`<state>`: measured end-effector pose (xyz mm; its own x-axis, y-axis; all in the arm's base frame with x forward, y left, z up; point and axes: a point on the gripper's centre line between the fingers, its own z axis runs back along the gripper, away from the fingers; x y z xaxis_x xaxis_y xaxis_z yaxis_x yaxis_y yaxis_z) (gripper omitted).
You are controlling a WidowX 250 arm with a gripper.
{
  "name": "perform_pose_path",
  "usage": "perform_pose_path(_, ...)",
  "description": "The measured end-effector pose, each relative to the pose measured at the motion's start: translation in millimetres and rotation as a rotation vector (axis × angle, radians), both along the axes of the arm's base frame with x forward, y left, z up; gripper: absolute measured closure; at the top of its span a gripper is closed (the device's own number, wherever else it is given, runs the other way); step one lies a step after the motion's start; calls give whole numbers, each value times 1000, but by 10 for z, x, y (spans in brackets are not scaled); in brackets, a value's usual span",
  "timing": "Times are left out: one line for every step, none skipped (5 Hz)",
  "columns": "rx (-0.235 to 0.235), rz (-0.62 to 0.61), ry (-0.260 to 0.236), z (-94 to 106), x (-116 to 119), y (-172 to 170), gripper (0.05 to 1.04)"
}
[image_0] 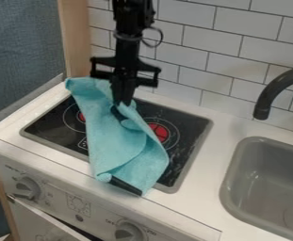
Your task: Fold the cloth from the top right to the middle
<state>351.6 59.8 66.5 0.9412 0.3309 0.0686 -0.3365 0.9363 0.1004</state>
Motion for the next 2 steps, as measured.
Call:
perform_pose_path(42,3,52,-120,-44,71,1033)
perform_pose_path(84,13,140,-351,-94,146,1011)
